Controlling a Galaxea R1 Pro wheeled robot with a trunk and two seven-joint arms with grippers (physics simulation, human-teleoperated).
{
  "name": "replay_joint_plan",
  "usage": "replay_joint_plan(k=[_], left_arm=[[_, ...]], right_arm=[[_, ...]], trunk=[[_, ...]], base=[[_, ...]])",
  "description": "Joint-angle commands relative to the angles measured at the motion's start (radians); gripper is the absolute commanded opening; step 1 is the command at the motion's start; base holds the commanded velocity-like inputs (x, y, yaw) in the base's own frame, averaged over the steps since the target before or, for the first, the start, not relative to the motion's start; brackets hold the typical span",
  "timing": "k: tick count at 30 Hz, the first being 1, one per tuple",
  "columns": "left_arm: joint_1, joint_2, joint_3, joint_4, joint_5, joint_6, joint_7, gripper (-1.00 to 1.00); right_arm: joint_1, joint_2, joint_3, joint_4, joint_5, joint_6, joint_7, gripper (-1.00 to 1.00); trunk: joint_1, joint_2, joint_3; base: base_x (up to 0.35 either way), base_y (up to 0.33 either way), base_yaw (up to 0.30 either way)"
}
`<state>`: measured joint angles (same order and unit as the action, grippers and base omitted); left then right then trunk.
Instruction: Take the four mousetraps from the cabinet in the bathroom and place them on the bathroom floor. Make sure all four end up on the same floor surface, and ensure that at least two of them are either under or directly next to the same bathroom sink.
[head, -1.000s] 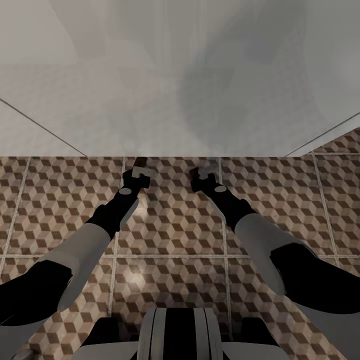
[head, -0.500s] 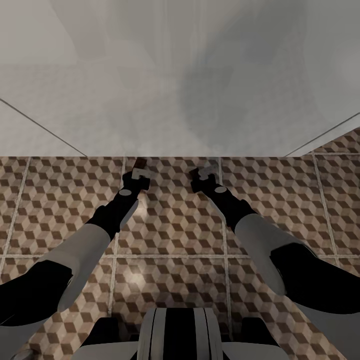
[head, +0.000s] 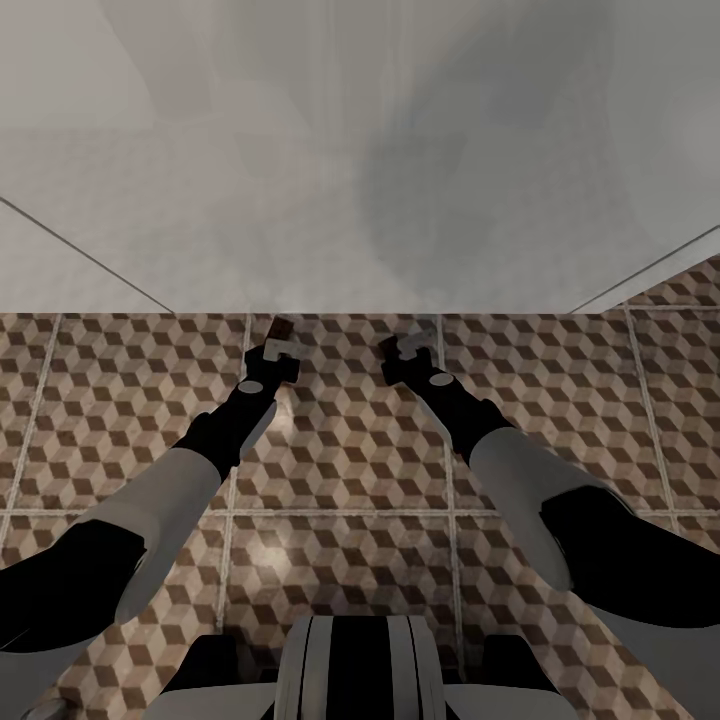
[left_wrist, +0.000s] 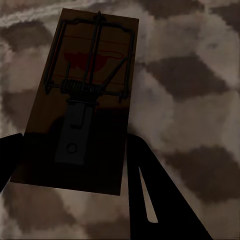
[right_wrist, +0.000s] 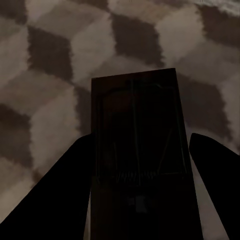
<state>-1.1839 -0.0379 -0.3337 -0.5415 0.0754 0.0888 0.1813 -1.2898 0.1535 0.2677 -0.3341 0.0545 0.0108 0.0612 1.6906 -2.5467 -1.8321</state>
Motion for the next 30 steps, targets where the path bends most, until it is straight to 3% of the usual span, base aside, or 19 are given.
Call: replay_joint_plan(k=[1, 7, 13, 30], left_arm=[[0.0, 0.001, -0.008, 0.001, 0.004, 0.006, 0.012, -1.0], [0.0, -0.004, -0.008, 0.032, 0.004, -0.015, 0.012, -1.0], [0.0, -0.016, -0.007, 0.117, 0.004, -0.11, 0.012, -1.0], [0.0, -0.019, -0.007, 0.135, 0.004, -0.127, 0.011, -1.0]], right_arm=[[0.0, 0.0, 0.0, 0.0, 0.005, 0.001, 0.002, -1.0], [0.0, 0.0, 0.0, 0.0, 0.005, -0.001, 0.002, -1.0], [0.0, -0.001, 0.0, -0.002, 0.005, -0.001, 0.002, -1.0], [0.0, -0.003, 0.0, -0.002, 0.005, -0.002, 0.002, -1.0]], trunk=[[0.0, 0.0, 0.0], [0.0, 0.0, 0.0], [0.0, 0.0, 0.0], [0.0, 0.0, 0.0]], base=[[0.0, 0.0, 0.0], [0.0, 0.0, 0.0], [0.0, 0.0, 0.0], [0.0, 0.0, 0.0]])
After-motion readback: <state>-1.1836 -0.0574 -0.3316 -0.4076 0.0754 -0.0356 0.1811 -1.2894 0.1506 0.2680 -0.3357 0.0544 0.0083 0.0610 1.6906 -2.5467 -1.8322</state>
